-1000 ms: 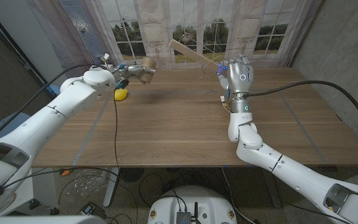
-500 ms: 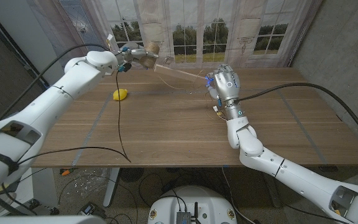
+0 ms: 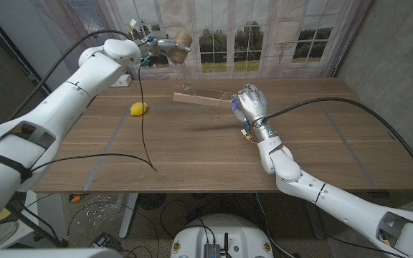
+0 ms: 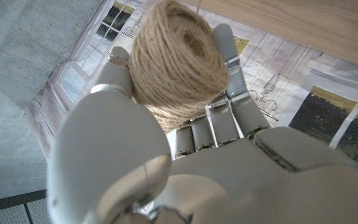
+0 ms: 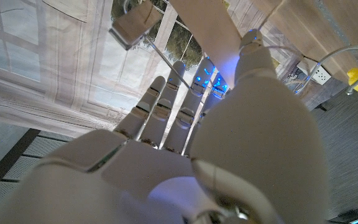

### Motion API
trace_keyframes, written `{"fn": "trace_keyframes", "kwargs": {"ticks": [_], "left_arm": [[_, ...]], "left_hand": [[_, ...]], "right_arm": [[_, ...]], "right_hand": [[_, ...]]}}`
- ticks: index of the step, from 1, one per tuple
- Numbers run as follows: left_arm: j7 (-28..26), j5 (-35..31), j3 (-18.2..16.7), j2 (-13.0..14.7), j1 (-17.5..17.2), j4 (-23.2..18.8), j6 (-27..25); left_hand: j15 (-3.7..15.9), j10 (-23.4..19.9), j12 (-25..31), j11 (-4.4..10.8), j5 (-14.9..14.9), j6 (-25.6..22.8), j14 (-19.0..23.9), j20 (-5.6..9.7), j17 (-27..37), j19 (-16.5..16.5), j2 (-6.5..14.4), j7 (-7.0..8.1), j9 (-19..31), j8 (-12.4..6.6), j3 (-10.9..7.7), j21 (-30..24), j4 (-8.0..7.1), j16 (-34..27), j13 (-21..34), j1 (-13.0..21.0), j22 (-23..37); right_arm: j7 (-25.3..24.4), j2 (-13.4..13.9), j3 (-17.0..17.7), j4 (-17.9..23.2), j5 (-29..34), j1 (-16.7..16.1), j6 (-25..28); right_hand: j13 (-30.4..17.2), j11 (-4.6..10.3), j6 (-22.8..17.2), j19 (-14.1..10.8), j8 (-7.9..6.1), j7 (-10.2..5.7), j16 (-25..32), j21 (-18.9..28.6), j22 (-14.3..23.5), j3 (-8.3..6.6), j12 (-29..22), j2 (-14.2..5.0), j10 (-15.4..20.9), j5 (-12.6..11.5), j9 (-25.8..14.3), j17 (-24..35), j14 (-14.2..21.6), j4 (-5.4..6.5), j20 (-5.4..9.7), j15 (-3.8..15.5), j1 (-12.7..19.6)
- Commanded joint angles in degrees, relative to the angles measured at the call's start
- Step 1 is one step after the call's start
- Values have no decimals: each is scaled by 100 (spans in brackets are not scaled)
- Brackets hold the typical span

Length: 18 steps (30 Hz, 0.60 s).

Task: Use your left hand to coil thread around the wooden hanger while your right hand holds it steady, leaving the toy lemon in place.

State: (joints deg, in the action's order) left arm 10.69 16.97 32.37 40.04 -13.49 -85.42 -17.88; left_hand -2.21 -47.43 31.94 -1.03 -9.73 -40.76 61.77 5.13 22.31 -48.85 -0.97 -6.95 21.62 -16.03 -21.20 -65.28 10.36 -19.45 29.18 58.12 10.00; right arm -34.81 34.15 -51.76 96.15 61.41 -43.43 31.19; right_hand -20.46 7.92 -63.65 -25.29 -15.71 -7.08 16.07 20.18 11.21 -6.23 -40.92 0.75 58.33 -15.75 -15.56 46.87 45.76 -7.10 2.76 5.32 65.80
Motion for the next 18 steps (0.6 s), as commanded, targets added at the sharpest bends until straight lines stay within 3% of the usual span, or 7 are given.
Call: {"fn": "trace_keyframes", "kwargs": {"ticks": [1, 18], "left_arm": [[341, -163, 164, -198, 335, -92, 329], [768, 101, -19, -199, 37, -743, 1144]], "left_hand": [[1524, -776, 506, 727, 5, -1287, 1380, 394, 23, -119, 927, 290, 12, 20, -1406, -33, -117, 19, 480, 606, 7], [1521, -786, 500, 747, 5, -1297, 1392, 394, 38, -106, 925, 290, 23, 51, -1414, -48, -120, 37, 477, 593, 6]], "right_arm": [[552, -135, -146, -238, 131, 146, -67], [1217, -391, -305, -565, 131, 470, 225]], "right_hand": [[-587, 69, -59, 19, -18, -6, -44, 22, 4, -17, -26, -955, 87, -41, -2, 23, 50, 11, 80, 845, 943], [-580, 72, -44, 34, -6, -27, -82, 21, 2, -2, -11, -951, 78, -51, 10, 63, 84, 10, 80, 846, 954]]}}
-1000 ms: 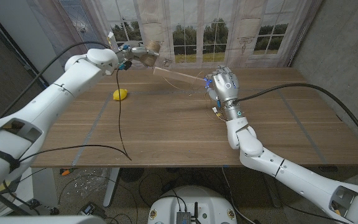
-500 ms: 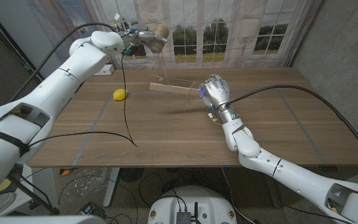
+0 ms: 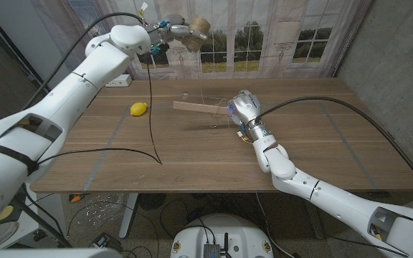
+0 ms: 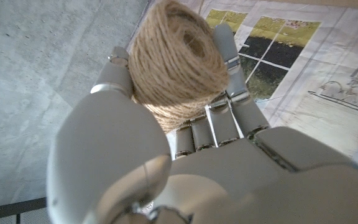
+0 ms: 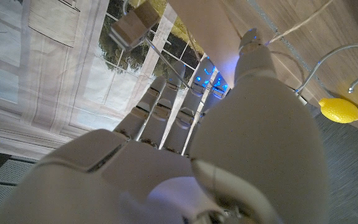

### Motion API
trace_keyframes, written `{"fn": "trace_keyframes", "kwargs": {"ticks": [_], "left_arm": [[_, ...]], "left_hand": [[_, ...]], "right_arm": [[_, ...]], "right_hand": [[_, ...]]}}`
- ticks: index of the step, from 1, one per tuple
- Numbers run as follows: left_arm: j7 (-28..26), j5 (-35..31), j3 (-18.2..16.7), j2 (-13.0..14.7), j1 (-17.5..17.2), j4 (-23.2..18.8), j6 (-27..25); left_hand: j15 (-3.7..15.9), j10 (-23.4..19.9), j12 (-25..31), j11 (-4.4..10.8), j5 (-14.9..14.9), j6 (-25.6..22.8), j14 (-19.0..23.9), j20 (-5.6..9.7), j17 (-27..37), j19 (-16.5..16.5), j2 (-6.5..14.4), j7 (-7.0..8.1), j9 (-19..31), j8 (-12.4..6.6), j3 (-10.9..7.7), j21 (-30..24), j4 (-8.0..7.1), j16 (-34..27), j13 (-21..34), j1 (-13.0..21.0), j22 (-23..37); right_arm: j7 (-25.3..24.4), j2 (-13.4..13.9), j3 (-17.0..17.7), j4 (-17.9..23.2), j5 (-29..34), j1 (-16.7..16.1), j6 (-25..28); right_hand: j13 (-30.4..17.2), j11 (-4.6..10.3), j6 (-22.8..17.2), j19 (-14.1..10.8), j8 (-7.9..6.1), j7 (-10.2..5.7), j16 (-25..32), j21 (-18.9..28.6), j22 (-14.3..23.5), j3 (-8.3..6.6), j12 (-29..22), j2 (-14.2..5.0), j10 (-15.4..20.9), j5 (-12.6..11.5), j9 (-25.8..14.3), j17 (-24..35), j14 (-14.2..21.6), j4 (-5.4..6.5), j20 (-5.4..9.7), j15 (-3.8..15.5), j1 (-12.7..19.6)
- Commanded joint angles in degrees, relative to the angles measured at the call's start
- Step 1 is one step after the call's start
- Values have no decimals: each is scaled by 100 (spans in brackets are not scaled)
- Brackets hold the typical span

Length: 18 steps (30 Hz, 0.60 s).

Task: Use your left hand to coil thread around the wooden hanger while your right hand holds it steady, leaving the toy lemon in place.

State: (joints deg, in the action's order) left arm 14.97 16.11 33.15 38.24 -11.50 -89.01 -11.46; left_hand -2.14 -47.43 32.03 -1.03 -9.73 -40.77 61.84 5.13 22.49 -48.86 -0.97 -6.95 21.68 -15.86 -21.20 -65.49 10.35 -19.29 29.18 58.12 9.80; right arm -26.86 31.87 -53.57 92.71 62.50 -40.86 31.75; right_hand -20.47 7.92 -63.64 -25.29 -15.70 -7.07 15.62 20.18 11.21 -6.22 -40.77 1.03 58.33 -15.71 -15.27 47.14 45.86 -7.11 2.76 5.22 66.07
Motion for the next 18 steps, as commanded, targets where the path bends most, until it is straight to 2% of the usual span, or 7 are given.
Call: {"fn": "trace_keyframes", "kwargs": {"ticks": [1, 13, 18], "left_arm": [[386, 207, -98, -17, -176, -421, 547], [958, 485, -87, 47, -343, -839, 887], [1250, 652, -47, 90, -428, -940, 914]], "left_hand": [[1515, -788, 493, 737, 5, -1301, 1382, 395, 20, -108, 925, 291, 18, 34, -1415, -28, -119, 24, 480, 593, 25], [1512, -790, 488, 746, 6, -1297, 1389, 400, 26, -97, 927, 301, 39, 53, -1419, -38, -126, 41, 483, 577, 25], [1515, -779, 489, 746, 5, -1309, 1385, 397, 29, -99, 924, 294, 45, 58, -1423, -44, -124, 50, 498, 574, 24]], "right_arm": [[440, -189, -133, -240, 23, 229, 204], [946, -466, -262, -371, 48, 384, 833], [1126, -670, -253, -406, -36, 425, 1257]], "right_hand": [[-584, 75, -53, 27, -10, -23, -39, 24, 2, -3, -30, -981, 81, -54, -18, 37, 75, 13, 73, 856, 925], [-586, 70, -54, 72, -12, -31, -80, 11, 2, 10, -25, -986, 83, -58, -20, 64, 67, 27, 28, 848, 913], [-570, 48, -55, 82, -10, -13, -99, 9, 2, 13, -18, -991, 95, -61, -13, 72, 70, 36, -9, 850, 901]]}}
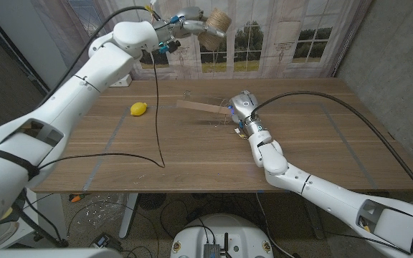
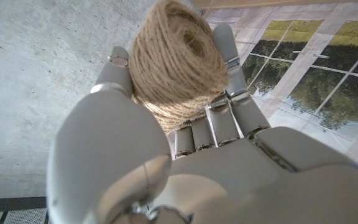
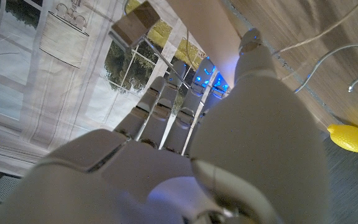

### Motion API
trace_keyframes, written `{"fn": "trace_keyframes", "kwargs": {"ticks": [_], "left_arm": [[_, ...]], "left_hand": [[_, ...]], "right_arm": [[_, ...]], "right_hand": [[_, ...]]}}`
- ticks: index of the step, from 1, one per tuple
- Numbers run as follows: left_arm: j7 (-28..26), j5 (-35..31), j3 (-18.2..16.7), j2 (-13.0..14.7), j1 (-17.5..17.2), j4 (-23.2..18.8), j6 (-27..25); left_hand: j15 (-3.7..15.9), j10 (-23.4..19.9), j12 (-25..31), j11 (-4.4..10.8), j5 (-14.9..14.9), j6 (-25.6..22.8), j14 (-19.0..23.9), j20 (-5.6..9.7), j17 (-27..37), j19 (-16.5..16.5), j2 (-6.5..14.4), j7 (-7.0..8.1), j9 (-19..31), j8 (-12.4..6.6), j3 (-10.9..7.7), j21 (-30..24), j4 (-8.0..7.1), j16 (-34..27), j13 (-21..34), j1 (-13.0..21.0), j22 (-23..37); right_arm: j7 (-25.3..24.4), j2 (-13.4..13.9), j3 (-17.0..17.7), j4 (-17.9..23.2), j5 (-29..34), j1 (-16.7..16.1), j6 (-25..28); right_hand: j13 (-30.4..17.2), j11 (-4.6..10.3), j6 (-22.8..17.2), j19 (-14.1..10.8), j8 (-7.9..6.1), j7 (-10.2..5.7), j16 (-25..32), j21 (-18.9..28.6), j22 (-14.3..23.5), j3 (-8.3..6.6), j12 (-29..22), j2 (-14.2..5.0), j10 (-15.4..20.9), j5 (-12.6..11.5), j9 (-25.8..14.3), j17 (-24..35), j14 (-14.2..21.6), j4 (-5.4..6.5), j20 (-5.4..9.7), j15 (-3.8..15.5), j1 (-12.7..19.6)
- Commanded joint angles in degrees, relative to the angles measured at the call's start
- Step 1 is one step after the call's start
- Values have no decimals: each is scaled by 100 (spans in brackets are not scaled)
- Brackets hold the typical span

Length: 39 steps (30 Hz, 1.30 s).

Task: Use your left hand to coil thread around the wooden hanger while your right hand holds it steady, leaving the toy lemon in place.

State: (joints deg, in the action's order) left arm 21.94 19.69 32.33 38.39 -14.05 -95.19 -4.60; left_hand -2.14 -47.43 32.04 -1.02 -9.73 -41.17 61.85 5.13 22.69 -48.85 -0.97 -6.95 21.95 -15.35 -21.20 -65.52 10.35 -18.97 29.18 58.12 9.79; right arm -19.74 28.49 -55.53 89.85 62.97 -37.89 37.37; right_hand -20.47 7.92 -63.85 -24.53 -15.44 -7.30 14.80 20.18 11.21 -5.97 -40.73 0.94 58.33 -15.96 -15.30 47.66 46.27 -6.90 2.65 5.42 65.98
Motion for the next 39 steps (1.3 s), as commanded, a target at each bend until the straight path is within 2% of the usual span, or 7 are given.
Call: {"fn": "trace_keyframes", "kwargs": {"ticks": [1, 10, 20, 28, 39], "left_arm": [[555, 294, 33, 74, -174, -322, 228], [845, 529, 50, 229, -388, -480, 99], [979, 746, 108, 301, -660, -432, -73], [972, 955, 120, 338, -916, -301, -262], [826, 1212, 109, 409, -1198, -61, -678]], "left_hand": [[1514, -777, 489, 743, 5, -1261, 1389, 396, 12, -92, 925, 298, 21, 11, -1423, -40, -124, 17, 500, 573, 25], [1515, -773, 475, 751, 4, -1267, 1397, 395, 21, -90, 923, 293, 33, 24, -1429, -48, -119, 25, 491, 571, 24], [1518, -791, 476, 759, 3, -1266, 1397, 400, 21, -88, 920, 298, 40, 42, -1434, -55, -114, 40, 491, 570, 23], [1518, -781, 476, 738, 2, -1275, 1401, 397, 28, -87, 918, 291, 44, 52, -1439, -60, -109, 46, 505, 572, 23], [1515, -796, 472, 729, 3, -1280, 1412, 391, 39, -72, 918, 278, 59, 65, -1441, -64, -111, 51, 500, 569, 22]], "right_arm": [[412, -327, -72, -117, -96, 138, 711], [330, -676, 7, -183, -375, 232, 1449], [-298, -749, 151, -51, -783, 240, 1733], [-999, -787, 417, 88, -1202, 137, 1758], [-2306, -840, 956, 250, -1936, -210, 1285]], "right_hand": [[-574, 48, -34, 6, -35, 11, -20, 10, 1, -11, -21, -983, 91, -36, -10, 20, 29, 16, 3, 826, 908], [-559, 47, -54, 10, -38, 57, -57, 11, 0, -14, -19, -992, 116, -48, 3, 23, 47, 26, -63, 827, 894], [-544, 55, -29, 9, -27, 92, -74, 14, -1, -6, -10, -984, 120, -48, 5, 35, 87, 42, -69, 813, 861], [-542, 35, -37, 2, -32, 105, -95, 19, -1, -14, -14, -991, 133, -50, 0, 40, 104, 42, -73, 811, 859], [-536, 24, -45, -29, -31, 111, -133, 35, -1, -17, -17, -984, 149, -52, 3, 33, 125, 43, -85, 810, 844]]}}
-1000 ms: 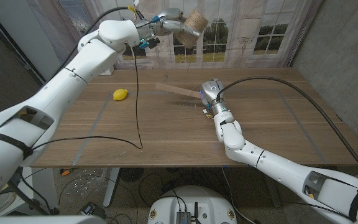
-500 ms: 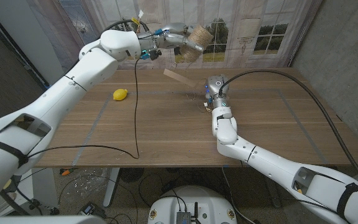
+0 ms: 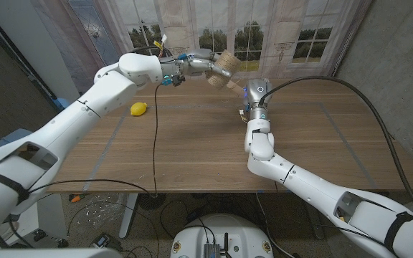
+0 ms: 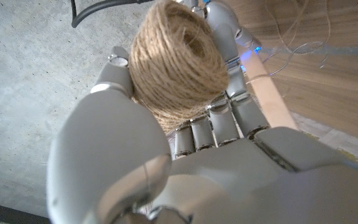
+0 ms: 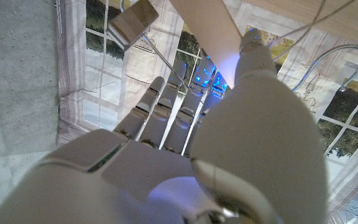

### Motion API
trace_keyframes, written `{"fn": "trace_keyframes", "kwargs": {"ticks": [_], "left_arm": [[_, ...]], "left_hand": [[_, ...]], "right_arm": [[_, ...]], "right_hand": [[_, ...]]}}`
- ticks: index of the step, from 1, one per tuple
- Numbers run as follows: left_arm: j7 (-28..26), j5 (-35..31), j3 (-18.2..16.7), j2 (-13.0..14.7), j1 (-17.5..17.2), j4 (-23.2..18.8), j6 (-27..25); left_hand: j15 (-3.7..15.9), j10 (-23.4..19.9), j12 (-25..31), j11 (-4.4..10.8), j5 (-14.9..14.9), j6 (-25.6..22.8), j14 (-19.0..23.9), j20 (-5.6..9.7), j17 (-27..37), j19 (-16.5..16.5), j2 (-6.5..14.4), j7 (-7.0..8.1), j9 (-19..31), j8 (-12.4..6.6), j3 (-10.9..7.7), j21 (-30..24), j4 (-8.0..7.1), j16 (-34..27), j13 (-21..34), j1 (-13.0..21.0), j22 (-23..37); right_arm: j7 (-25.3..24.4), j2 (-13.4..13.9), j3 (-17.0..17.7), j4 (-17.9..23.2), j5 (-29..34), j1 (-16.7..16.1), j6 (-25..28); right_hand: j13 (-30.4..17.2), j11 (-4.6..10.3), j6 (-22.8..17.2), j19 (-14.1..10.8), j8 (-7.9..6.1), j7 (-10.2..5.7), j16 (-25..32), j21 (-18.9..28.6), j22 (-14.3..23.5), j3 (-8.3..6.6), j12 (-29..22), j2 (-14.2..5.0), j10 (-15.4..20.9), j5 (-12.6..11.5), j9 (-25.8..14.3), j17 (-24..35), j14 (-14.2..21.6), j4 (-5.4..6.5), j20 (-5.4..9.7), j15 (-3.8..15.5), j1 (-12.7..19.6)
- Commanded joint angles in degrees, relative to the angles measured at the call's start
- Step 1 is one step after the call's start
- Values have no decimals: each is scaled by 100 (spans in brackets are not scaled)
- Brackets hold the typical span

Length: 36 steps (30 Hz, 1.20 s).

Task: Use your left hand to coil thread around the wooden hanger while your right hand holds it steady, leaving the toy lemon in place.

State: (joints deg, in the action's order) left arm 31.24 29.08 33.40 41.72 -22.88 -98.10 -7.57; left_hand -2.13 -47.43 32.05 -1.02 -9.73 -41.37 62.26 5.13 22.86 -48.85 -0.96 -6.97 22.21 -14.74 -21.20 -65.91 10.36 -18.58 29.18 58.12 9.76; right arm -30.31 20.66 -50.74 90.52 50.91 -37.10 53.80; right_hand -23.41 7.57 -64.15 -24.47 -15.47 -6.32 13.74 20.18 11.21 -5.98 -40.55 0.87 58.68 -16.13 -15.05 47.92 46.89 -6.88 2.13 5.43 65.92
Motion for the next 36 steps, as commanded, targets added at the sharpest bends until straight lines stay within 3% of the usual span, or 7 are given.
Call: {"fn": "trace_keyframes", "kwargs": {"ticks": [1, 17, 27, 36], "left_arm": [[-134, 303, -6, 71, -339, 260, -418], [-715, 587, -249, 239, -732, 499, -861], [-1618, 330, -453, 671, -1028, 150, -1323], [-2168, 134, -574, 861, -1110, 22, -1649]], "left_hand": [[1512, -795, 468, 732, 3, -1259, 1371, 390, 20, -76, 920, 285, 34, 7, -1441, -27, -113, 15, 498, 567, 26], [1516, -787, 460, 720, 1, -1270, 1378, 393, 20, -85, 917, 281, 56, 26, -1444, -42, -107, 36, 509, 568, 24], [1510, -798, 457, 723, 0, -1276, 1387, 395, 22, -95, 918, 279, 62, 37, -1444, -49, -109, 42, 507, 565, 22], [1510, -806, 451, 731, -1, -1271, 1389, 388, 29, -82, 921, 278, 69, 53, -1447, -50, -111, 50, 504, 563, 22]], "right_arm": [[-1343, -55, 505, 196, -775, -316, -397], [-2165, 122, 681, 490, -1069, -647, -765], [-2367, 260, 665, 565, -1038, -746, -920], [-2532, 446, 611, 613, -902, -827, -1216]], "right_hand": [[-232, 66, -18, -38, -30, 13, -30, 36, -1, -18, -31, -978, 117, -37, -23, 7, 68, 41, -29, 810, 851], [-234, 66, -18, -54, -23, 7, -66, 47, -2, -17, -29, -972, 112, -36, -16, 7, 83, 48, -26, 801, 824], [-228, 66, -24, -58, -22, -3, -78, 50, -3, -23, -26, -970, 119, -38, -12, 9, 97, 41, -25, 811, 827], [-232, 95, -31, -61, -23, -22, -84, 52, -4, -29, -24, -965, 115, -42, -9, 19, 109, 26, -23, 817, 840]]}}
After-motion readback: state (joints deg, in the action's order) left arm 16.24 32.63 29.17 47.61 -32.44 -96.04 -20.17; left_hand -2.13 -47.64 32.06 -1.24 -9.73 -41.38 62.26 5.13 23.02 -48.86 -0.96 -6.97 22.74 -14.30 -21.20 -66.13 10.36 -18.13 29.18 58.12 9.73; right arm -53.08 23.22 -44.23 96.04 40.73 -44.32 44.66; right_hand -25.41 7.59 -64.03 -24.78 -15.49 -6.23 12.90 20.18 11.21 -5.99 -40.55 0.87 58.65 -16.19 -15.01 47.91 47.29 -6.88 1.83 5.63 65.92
